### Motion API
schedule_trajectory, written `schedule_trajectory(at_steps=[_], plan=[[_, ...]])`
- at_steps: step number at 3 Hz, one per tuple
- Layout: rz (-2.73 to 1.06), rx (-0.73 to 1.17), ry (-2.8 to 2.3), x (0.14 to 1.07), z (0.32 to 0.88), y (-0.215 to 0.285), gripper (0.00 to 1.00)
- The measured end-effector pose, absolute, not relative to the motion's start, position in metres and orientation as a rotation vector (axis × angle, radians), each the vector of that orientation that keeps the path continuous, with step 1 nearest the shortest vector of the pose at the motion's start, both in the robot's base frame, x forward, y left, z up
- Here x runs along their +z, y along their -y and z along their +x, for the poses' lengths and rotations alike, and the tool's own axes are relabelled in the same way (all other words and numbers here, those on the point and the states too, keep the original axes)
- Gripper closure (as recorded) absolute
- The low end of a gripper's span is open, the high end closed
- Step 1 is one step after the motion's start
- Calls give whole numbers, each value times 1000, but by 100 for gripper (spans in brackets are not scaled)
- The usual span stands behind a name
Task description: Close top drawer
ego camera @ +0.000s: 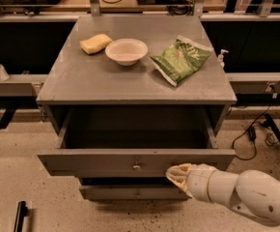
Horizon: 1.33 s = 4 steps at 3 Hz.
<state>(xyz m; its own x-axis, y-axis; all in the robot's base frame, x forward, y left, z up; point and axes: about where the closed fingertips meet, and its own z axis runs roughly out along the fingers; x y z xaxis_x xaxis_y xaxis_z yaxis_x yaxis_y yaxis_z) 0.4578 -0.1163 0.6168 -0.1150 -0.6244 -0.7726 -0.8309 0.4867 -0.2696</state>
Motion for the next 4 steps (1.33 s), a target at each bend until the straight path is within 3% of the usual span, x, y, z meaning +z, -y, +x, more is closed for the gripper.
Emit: schedule_trajectory(at_steps=[4], plan=[[-1173, 249, -1792, 625, 528, 118, 100]])
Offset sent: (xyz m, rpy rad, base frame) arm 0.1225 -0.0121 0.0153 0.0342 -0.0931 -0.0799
